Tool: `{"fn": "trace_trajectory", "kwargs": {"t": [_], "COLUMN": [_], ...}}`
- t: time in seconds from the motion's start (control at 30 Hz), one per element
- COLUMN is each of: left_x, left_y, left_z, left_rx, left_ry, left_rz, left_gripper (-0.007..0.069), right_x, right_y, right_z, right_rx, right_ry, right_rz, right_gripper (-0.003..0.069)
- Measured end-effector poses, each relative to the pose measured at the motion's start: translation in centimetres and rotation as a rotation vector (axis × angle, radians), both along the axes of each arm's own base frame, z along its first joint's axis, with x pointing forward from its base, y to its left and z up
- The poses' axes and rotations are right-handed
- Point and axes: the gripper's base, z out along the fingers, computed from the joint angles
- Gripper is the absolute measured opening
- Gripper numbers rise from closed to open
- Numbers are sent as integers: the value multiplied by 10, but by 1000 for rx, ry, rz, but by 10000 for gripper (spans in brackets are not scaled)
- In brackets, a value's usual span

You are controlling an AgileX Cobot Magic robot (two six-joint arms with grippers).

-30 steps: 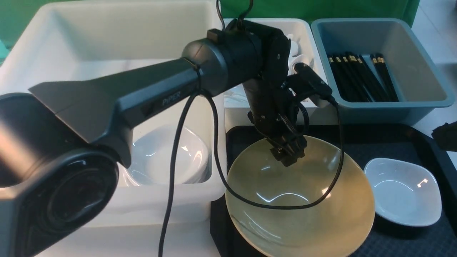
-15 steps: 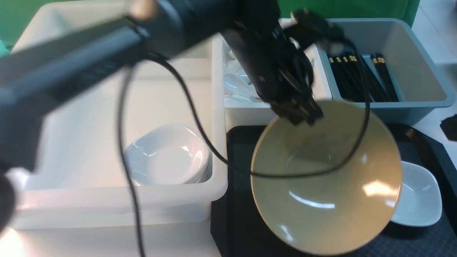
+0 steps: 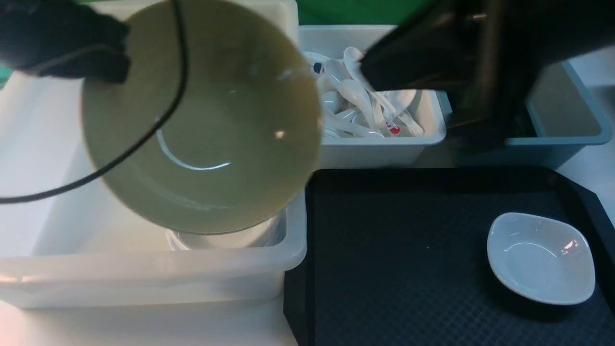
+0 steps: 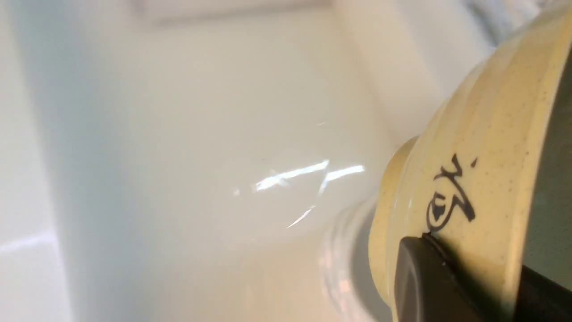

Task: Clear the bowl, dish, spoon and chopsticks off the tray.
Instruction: Use the left arm to put the noodle bowl into the large storage box on the left

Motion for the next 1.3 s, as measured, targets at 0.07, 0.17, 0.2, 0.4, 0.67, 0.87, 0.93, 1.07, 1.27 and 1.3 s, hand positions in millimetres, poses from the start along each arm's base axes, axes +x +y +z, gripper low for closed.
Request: {"fn": "trace_trajectory", "kwargs": {"t": [0.07,0.17,0.2,0.4,0.67,0.87,0.93,1.07,1.27,1.3], "left_x": [-11,-21,-24,-12,36,54,54,54,47,41], "left_y": [25,51,59,95,121,129,129,127,126,126], "left_z": [-13,-20,-22,-51,-113,-145,-148,-144,-89,-73], "left_rx": [-65,-145,-176,-265,-297,-274,-250,-224,-88,-50], "left_ry": [-3,-49,-72,-116,-43,-2,2,6,-32,-41], "left_rz": [129,267,312,484,503,444,410,351,248,254], "left_gripper": [4,4,4,4,6,57,108,242,493,509], "right_x": [3,9,12,17,16,15,16,17,33,36], "right_y": [33,59,63,69,67,63,63,61,45,40], "right_z": [-3,-7,-10,-4,-4,-7,-7,-7,-4,-2], "right_rx": [-61,-135,-154,-166,-190,-234,-241,-244,-256,-248], "right_ry": [-20,-24,-18,-44,-30,-19,-21,-20,-37,-35], "right_rz": [49,65,67,56,57,51,48,44,-37,-65], "right_gripper": [34,34,34,34,34,34,34,34,34,36]}}
